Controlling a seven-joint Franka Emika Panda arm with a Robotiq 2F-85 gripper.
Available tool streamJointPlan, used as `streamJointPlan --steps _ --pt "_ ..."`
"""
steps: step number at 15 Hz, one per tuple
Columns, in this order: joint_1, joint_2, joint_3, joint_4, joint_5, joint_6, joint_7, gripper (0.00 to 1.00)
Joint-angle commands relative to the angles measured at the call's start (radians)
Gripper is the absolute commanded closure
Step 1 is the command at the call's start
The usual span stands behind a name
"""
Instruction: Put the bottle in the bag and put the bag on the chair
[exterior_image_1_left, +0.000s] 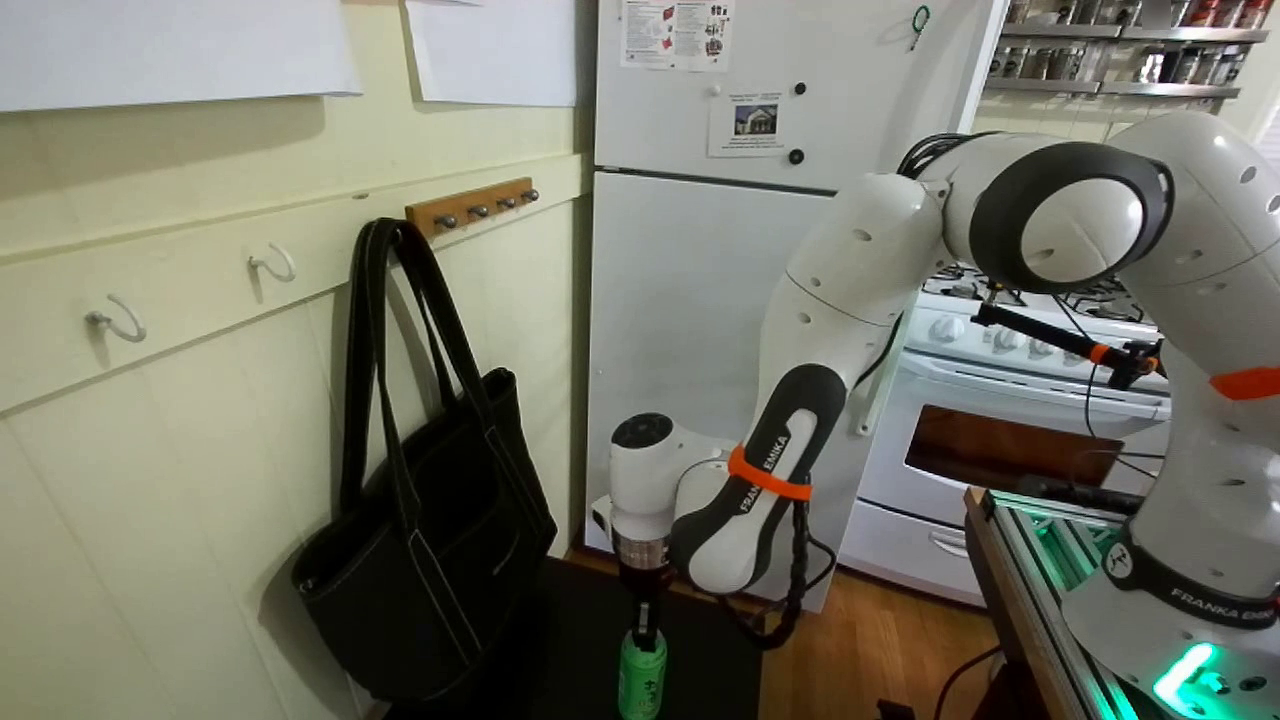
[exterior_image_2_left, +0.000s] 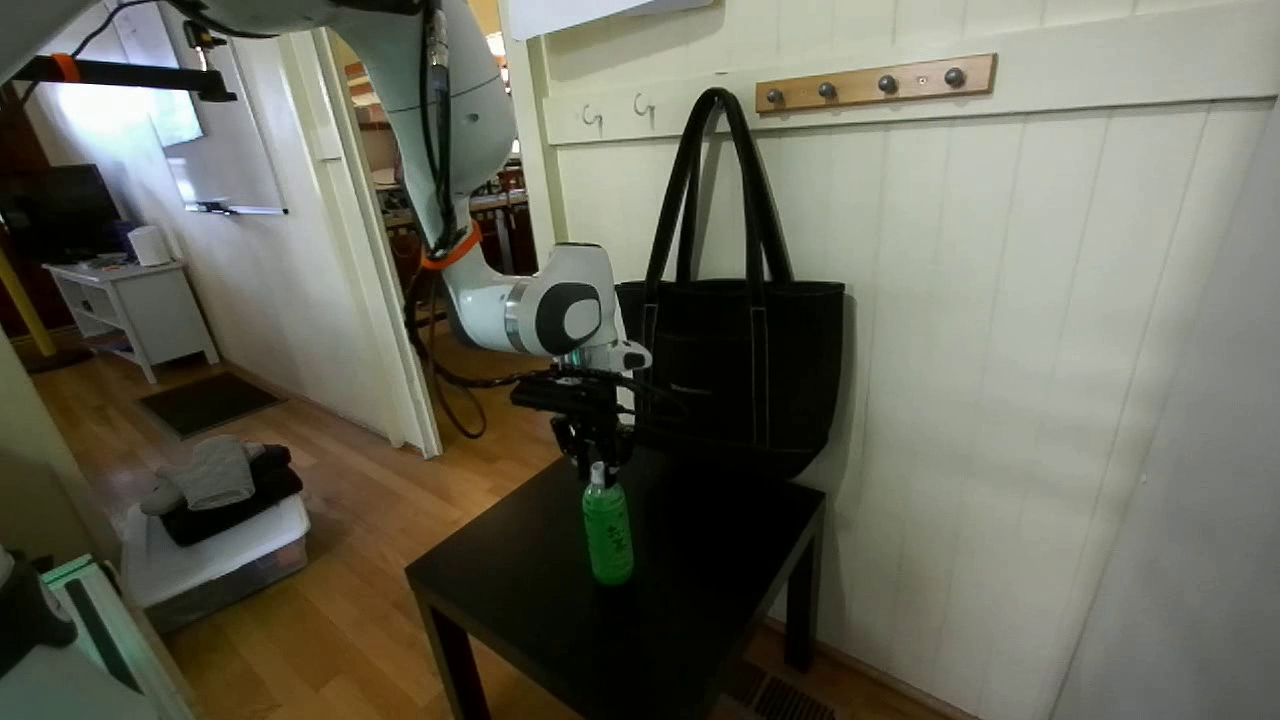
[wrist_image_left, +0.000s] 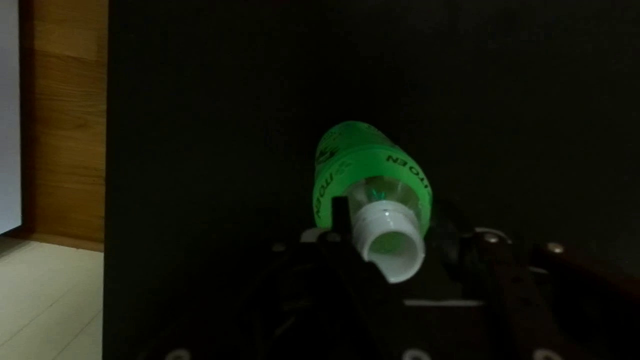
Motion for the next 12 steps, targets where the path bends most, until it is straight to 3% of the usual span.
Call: streamJointPlan --steps 1,6,12 --pt "0.019 -0.009 -0.017 -0.014 -0.023 0.005 0.027 0.85" --pt "0.034 -0.038 -0.033 -0.028 -0.048 -0.001 0.027 0.88" --pt "0.059 -0.186 -0.036 -0.073 -0.113 -0.088 -0.001 0.88"
